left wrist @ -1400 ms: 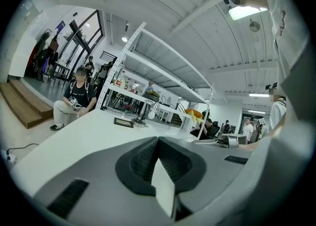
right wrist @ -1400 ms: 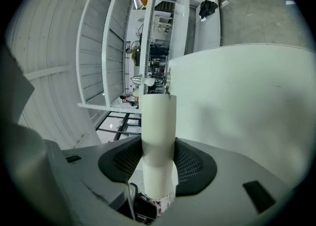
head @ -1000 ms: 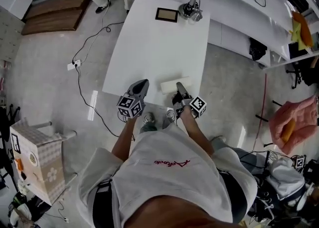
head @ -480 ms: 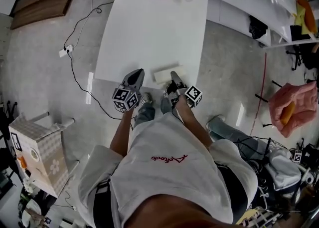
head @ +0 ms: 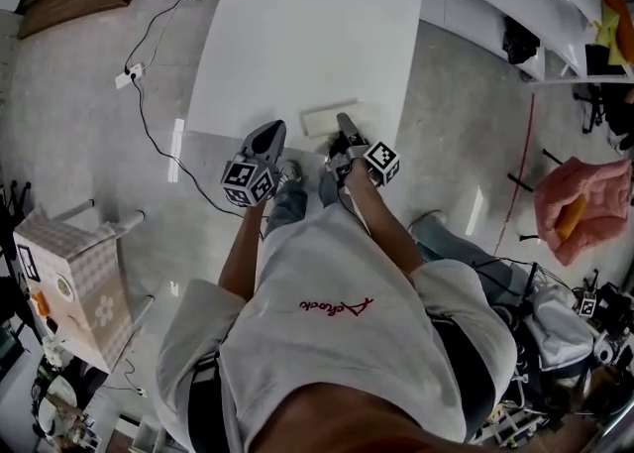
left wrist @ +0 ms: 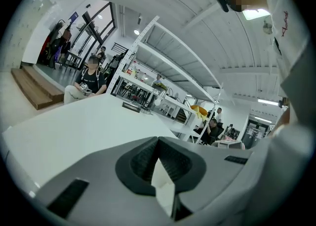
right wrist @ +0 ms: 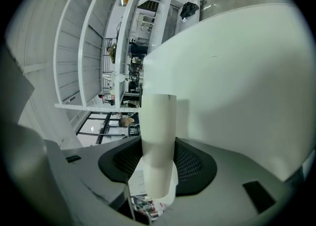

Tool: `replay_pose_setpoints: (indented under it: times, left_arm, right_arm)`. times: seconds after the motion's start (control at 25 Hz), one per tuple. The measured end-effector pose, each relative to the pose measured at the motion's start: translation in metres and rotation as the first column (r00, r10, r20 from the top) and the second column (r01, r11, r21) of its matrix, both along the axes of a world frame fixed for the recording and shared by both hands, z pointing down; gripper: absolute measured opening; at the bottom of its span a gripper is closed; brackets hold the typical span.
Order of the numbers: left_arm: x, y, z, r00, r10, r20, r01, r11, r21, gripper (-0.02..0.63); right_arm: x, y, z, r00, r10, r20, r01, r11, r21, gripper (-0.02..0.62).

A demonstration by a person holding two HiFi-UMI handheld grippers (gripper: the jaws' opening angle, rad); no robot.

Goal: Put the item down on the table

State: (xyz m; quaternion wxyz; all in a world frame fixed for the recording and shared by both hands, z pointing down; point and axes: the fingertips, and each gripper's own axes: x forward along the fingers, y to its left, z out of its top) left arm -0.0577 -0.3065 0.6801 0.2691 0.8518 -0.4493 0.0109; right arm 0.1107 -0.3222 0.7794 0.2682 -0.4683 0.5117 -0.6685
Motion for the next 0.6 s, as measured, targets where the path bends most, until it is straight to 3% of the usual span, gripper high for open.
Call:
replay_pose_setpoints:
  times: [0.4, 0.6]
  left_arm:
    - [-0.003, 0.009, 0.003, 1.0, -0.023, -0.004, 0.023, 1.0, -0.011, 0.02]
    - [-0.005, 0.011, -0.001, 1.0, -0.03, -0.009, 0.029, 1.0, -0.006, 0.018]
  right_arm:
    - [-0.016, -0.041, 0.007, 1.0, -0.01, -0.027, 0.009, 0.999, -0.038, 0.192]
    - [-0.015, -0.048, 0.011, 0.998, 0.061, -0.018, -0.063, 0.992, -0.109, 0.175]
